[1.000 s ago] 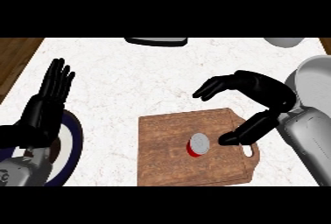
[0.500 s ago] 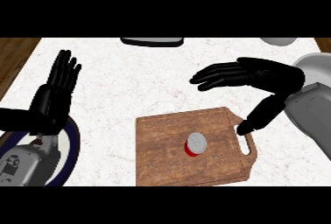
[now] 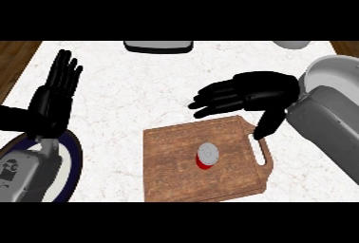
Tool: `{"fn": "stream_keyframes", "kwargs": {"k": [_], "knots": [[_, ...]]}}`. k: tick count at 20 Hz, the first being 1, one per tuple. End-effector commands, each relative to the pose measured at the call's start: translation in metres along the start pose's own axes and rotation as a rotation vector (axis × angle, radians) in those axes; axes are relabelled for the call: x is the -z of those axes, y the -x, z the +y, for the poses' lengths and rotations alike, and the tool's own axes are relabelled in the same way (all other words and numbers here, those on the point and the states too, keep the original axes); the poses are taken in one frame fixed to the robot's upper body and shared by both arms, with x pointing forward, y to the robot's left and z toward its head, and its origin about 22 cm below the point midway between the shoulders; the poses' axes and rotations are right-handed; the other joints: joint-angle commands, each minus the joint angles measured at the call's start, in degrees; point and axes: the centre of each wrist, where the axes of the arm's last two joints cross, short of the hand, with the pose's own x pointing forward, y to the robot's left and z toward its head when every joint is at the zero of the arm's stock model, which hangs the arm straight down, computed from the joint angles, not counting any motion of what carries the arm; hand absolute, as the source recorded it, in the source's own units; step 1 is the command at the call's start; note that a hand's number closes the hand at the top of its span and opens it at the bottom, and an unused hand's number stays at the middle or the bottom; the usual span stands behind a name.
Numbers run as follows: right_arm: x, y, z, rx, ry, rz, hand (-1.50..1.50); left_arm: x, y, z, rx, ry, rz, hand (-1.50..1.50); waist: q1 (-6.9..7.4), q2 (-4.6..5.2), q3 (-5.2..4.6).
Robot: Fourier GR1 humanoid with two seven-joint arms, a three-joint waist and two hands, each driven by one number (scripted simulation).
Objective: Pick the can from the cutting board and place it in the pot
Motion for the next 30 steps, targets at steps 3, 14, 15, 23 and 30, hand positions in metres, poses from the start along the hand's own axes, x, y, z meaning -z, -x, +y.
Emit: {"fn": "stream_keyframes", "kwargs": {"k": [3,14,15,23,30], "knots": [[0.020,0.010,0.027,0.035,-0.171,-0.060,-1.50,0.002,0.001,-0.013,0.004,-0.029,0.012,0.00,-1.62,-0.59,-0.02],[0.051,0.026,0.074,0.042,-0.242,-0.058,-1.50,0.004,-0.007,0.010,0.009,-0.032,0.012,0.00,-1.65,-0.71,-0.03],[0.036,0.028,0.064,0.042,-0.212,-0.063,-1.50,-0.016,0.010,0.000,-0.002,-0.029,0.004,0.00,-1.66,-0.77,-0.03],[0.030,0.031,0.105,0.026,-0.192,-0.086,-1.50,-0.013,0.008,0.005,0.009,-0.024,0.007,0.00,-1.87,-0.73,-0.02],[0.063,0.035,0.108,-0.025,-0.234,0.014,-1.50,-0.004,0.016,0.013,0.017,-0.039,-0.006,0.00,-1.80,-0.65,-0.04]]}}
